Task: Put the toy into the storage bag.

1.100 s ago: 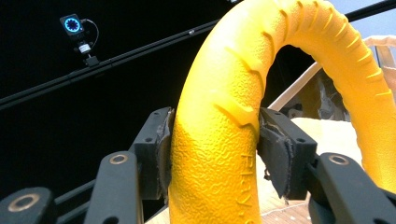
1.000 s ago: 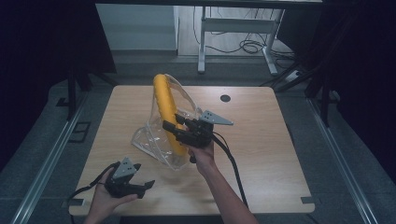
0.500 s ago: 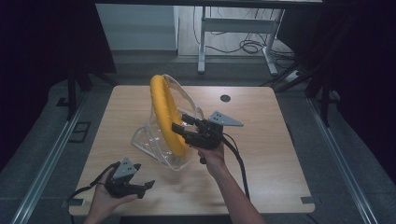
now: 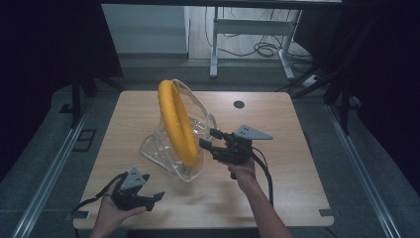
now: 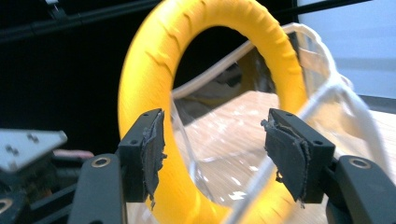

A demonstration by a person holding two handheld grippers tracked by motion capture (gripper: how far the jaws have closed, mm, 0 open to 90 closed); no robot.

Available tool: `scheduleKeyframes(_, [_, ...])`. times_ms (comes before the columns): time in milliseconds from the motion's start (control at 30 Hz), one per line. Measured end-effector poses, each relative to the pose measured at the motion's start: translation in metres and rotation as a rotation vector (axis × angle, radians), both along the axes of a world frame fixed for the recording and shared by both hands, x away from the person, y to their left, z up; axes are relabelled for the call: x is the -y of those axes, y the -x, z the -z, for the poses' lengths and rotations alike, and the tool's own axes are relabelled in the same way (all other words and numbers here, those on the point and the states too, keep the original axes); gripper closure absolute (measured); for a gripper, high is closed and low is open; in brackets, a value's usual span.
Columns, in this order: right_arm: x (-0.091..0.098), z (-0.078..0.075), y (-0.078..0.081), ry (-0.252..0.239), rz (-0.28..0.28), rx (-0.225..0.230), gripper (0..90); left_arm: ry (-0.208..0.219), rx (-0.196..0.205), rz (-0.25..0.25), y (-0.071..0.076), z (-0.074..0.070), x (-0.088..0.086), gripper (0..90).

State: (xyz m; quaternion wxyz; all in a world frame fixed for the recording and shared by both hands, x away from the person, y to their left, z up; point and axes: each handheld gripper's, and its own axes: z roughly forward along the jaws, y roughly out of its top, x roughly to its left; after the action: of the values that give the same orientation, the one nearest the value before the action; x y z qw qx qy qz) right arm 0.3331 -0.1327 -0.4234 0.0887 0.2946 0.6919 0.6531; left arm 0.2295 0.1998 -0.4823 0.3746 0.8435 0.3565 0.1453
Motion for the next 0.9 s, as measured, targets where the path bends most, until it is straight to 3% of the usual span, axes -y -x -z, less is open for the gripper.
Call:
scheduleKeyframes(600, [0.069, 0.041, 0.013, 0.133, 0.065, -0.039, 38.7, -0.003, -0.003, -0.001, -0.001, 0.001, 0.001, 20.5])
scheduleKeyframes(700, [0.074, 0.044, 0.013, 0.166, 0.078, -0.05, 38.7, -0.004, -0.003, 0.0, -0.001, 0.001, 0.001, 20.5])
scheduleKeyframes(900, [0.076, 0.044, 0.014, 0.166, 0.079, -0.044, 38.4, -0.001, -0.001, -0.003, 0.0, 0.0, 0.0, 20.5])
